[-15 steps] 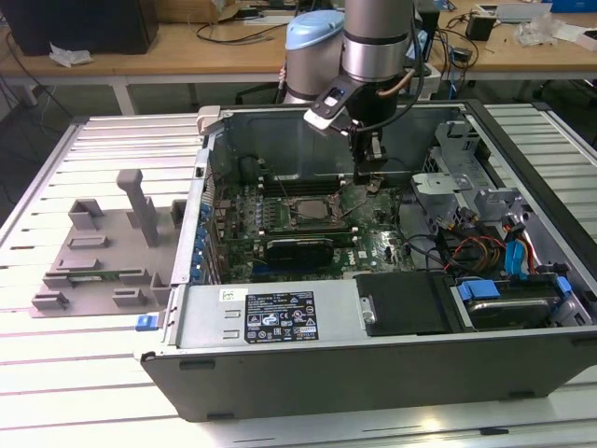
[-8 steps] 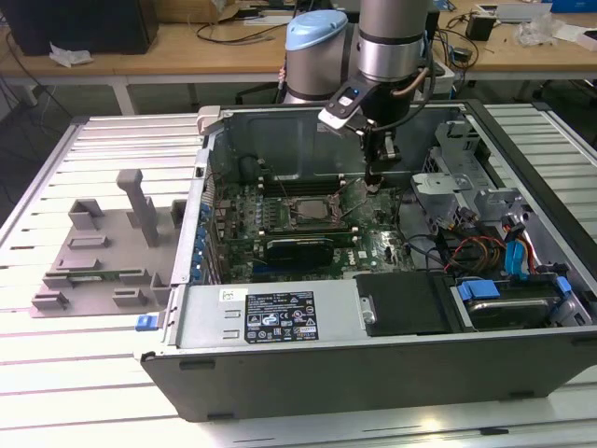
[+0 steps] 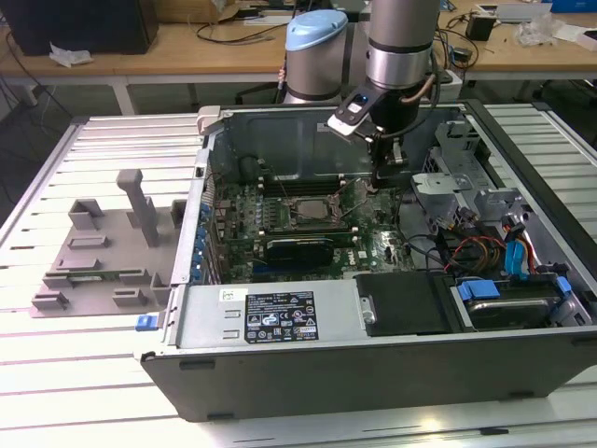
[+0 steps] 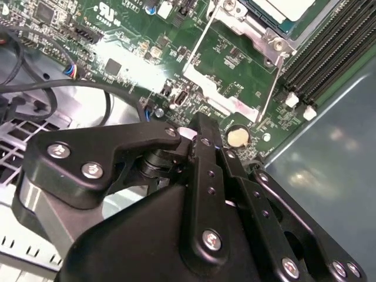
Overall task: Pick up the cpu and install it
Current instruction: 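Close the cpu cover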
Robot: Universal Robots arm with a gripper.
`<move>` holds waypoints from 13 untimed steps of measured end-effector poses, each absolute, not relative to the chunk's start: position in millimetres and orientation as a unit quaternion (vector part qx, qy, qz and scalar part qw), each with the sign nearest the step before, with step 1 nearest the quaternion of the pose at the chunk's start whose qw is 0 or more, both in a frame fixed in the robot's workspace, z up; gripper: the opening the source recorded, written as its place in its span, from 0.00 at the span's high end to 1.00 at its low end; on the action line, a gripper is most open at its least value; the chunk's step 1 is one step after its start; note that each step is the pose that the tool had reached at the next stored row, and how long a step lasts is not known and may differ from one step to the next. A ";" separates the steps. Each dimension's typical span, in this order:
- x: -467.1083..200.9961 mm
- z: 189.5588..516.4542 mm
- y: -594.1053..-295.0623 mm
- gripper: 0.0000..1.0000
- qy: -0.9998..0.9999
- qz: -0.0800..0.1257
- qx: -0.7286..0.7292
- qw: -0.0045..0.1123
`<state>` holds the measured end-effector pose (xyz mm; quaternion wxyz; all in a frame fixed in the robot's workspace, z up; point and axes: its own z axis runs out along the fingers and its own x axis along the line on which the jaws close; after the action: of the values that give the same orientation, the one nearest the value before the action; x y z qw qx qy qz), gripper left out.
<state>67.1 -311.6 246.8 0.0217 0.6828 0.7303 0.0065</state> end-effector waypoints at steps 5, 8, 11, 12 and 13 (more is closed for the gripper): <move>65.3 243.0 -310.9 0.89 0.730 0.006 0.683 0.022; 57.0 242.6 -310.2 0.89 0.726 0.007 0.687 0.021; 43.6 242.7 -307.8 0.89 0.718 0.007 0.696 0.021; 39.2 242.7 -306.8 0.89 0.715 0.007 0.698 0.021; 34.9 242.7 -305.5 0.89 0.713 0.007 0.701 0.022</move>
<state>34.9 -305.5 242.7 0.0220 0.7005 0.7132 0.0075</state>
